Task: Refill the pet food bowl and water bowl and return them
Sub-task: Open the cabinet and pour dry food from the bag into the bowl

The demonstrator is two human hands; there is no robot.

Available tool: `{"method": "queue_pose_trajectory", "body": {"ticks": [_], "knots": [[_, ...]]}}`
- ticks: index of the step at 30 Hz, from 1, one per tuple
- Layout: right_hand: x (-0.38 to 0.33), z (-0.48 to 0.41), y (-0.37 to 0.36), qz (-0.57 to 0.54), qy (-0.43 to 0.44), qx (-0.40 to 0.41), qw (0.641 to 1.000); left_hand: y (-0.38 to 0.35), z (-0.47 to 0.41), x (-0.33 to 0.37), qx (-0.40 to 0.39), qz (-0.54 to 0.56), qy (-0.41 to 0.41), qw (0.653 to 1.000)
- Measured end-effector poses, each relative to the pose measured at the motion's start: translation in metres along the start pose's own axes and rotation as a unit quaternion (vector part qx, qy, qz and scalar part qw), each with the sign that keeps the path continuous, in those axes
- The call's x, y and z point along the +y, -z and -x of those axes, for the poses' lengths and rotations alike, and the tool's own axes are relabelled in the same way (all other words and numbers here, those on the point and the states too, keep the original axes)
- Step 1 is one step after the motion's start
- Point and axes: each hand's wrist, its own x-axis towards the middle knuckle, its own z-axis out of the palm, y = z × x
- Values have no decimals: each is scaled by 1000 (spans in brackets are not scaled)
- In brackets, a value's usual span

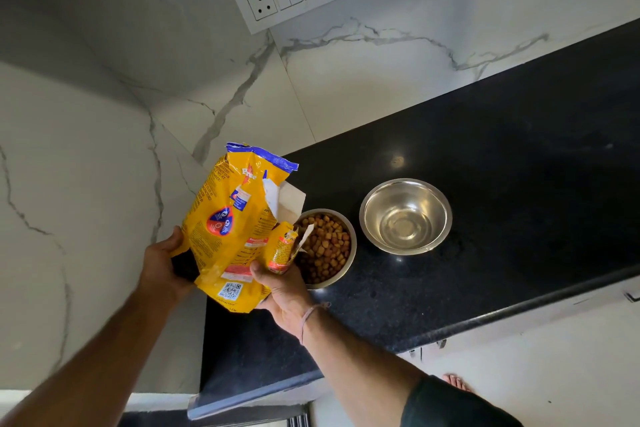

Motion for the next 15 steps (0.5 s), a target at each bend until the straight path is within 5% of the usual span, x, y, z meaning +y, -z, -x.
{"method": "queue_pose_trajectory", "body": {"ticks": [15], "knots": [[6,-2,4,7,-1,-8,1000,2,3,-2,-31,7,-1,1000]]}}
